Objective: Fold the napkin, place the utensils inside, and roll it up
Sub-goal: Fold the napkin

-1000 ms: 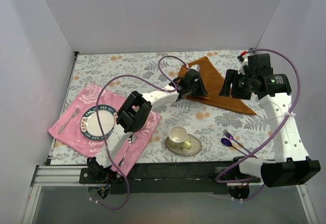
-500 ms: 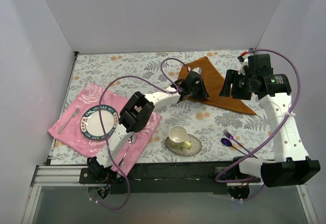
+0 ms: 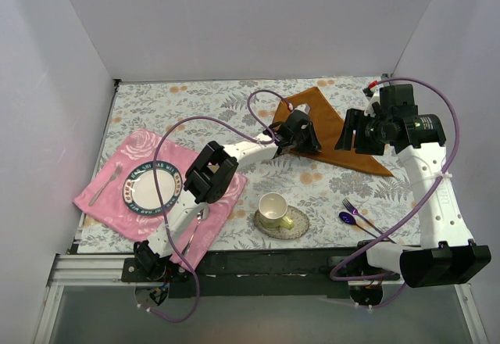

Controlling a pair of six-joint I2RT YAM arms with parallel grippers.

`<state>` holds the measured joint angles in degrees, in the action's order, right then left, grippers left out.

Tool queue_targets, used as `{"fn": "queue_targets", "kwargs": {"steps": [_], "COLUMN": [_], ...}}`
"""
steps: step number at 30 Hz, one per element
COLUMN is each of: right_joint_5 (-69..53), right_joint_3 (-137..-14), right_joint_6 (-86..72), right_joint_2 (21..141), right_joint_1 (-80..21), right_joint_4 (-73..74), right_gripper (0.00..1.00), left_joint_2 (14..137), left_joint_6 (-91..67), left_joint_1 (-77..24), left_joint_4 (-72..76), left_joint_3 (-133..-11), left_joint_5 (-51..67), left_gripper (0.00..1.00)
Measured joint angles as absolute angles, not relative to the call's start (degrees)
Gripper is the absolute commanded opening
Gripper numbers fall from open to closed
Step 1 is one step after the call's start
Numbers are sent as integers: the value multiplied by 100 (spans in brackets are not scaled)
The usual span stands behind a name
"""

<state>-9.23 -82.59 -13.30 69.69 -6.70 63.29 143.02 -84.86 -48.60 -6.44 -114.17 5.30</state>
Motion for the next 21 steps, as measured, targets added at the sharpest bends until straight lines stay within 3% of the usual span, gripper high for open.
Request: {"fn": "queue_targets", "kwargs": {"steps": [11,13,14,17,20,21], "right_joint_5": [-950,-958,-961,-967,-998,-1009], "right_joint_3": [-8259,-8256,-8250,-8182,-8152,-8152], "right_joint_6": [-1332,-1332,-1332,-1332,-1339,-1343], "right_joint_2": [6969,6969,6969,6967,6976,6976], "right_joint_1": [-637,-637,-637,-637,-633,-631], "right_joint_4": [6329,6329,6326,6326,6335,6335], "right_gripper": [70,70,70,70,71,73], "left_joint_2": [14302,14309,14311,14320,14322,14322], "left_joint_6": [-8488,-8486,-8486,-8484,-8499,-8530], "left_joint_1": [-4862,-4862,-4862,-4862,-4860,-4858], "left_joint_4": [-646,-650,-650,-718,-941,-1007], "left_joint_3": [-11419,-11443,-11461,-11609,-11911,-12027], "left_joint_5": [467,451,449,467,471,473], "left_gripper": [23,32,43,60,67,76]}}
